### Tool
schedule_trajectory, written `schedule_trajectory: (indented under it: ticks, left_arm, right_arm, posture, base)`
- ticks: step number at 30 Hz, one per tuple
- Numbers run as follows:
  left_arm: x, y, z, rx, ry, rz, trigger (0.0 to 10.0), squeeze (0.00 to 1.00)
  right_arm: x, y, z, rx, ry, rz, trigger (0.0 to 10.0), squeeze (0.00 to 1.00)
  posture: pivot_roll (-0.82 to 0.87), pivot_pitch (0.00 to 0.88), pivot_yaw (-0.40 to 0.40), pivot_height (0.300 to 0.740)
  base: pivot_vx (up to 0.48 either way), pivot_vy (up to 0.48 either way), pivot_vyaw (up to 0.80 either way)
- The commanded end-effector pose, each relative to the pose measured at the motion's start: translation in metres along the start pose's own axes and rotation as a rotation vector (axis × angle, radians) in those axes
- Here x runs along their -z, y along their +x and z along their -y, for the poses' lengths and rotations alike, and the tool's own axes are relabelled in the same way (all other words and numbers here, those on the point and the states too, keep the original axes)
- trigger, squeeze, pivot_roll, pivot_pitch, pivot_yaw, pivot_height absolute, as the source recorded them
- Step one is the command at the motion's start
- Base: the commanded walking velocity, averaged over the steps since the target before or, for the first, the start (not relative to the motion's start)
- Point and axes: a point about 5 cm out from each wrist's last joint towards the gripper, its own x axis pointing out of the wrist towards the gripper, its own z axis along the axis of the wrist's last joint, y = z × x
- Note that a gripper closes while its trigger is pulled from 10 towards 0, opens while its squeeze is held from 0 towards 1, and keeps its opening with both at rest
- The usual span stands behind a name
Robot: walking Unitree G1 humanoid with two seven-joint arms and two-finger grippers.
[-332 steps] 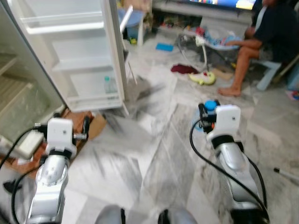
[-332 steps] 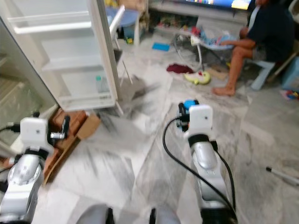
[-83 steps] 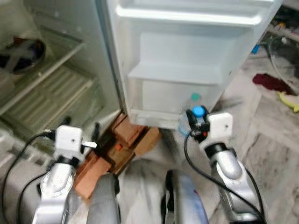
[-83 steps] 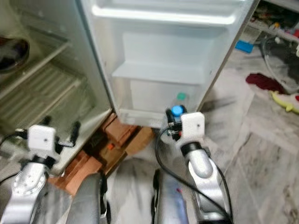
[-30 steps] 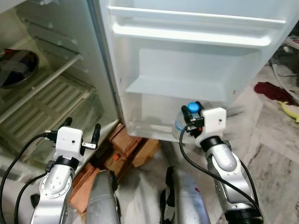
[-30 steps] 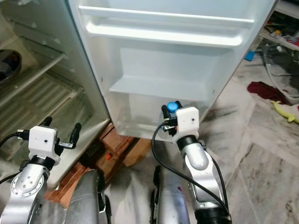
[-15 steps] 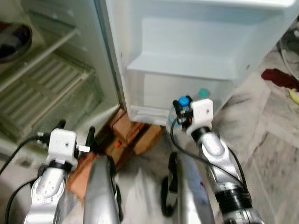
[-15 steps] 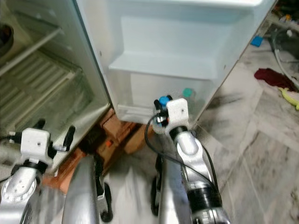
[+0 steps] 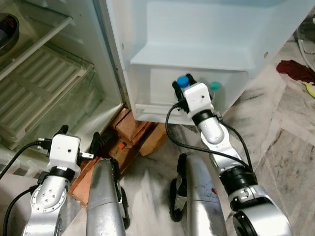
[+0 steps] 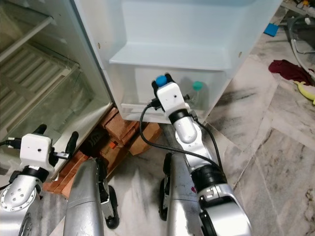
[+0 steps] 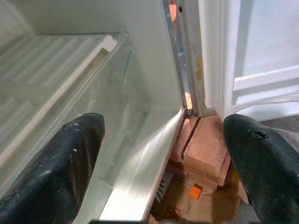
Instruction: Restocking fridge
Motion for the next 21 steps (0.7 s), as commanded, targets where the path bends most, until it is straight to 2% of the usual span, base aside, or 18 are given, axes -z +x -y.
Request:
schedule_trajectory:
  ticks: [1,10,14,21]
  left_arm:
    - [0.000,-0.005,-0.002,-0.012,0.007,-0.002,10.0,0.00]
    - [-0.001,-0.003,-0.005,-0.015,0.011,-0.003,10.0,0.00]
    - [-0.003,-0.002,0.000,-0.003,0.005,0.001,10.0,0.00]
    - [-0.003,-0.001,-0.002,-0.007,0.005,0.000,10.0,0.00]
  right_arm:
    - [-0.007,0.003,0.007,0.040,-0.037,0.054,10.0,0.00]
    - [-0.019,0.011,0.021,0.102,-0.055,0.129,10.0,0.00]
    - [0.006,0.004,0.018,0.104,-0.071,0.050,10.0,0.00]
    - [0.028,-0.008,0.016,0.107,-0.074,-0.044,10.0,0.00]
  posture:
    - [0.09,0.297,-0.007,0.557]
    - [0.09,0.295,-0.002,0.557]
    - [0.09,0.295,-0.001,0.557]
    - [0.09,0.301,0.001,0.557]
  base:
    - [0.000,0.000,0.00]
    - [0.000,0.000,0.00]
    - [0.000,0.000,0.00]
    - [0.000,0.000,0.00]
